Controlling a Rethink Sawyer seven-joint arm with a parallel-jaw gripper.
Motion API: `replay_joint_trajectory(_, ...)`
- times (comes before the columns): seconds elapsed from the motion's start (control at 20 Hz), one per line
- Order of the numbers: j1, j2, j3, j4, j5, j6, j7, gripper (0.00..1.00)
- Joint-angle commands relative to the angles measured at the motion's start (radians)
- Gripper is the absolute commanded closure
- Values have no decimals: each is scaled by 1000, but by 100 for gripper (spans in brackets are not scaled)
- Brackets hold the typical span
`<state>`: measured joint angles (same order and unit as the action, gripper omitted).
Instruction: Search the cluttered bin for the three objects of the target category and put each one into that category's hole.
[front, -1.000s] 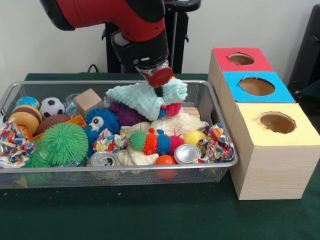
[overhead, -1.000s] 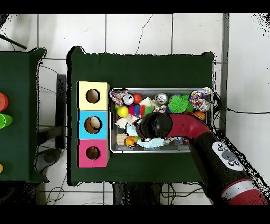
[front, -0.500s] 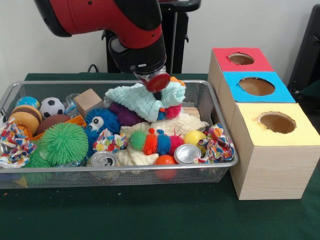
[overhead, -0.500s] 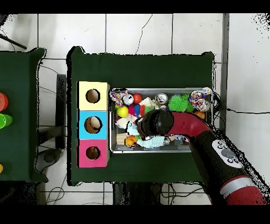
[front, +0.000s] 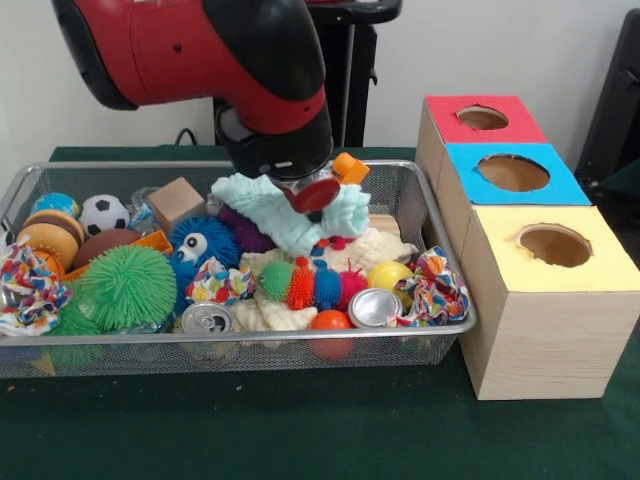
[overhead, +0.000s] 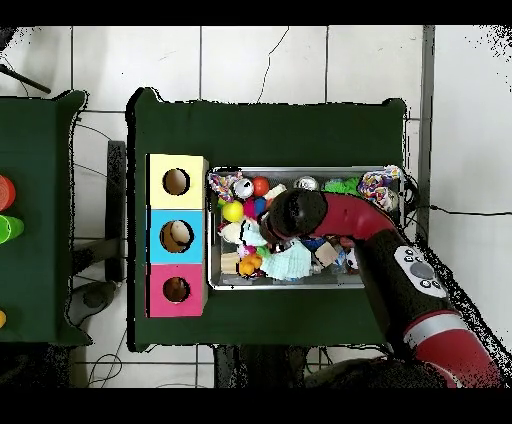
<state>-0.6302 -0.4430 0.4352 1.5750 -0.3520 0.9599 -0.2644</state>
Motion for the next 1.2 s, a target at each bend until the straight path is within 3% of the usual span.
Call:
replay_joint_trajectory(0.05, 27, 134, -41, -157, -1, 156, 171, 100)
replay_joint_trajectory(0.4, 28, 174, -23, -268, -1, 273, 113, 100)
replay_joint_trajectory(0.95, 42, 258, 5, -446, -19, 358, 64, 100)
replay_joint_trajectory(1.0, 48, 265, 4, -467, -26, 372, 62, 0)
replay_joint_trajectory(1.2, 60, 269, 6, -486, -39, 359, 59, 0)
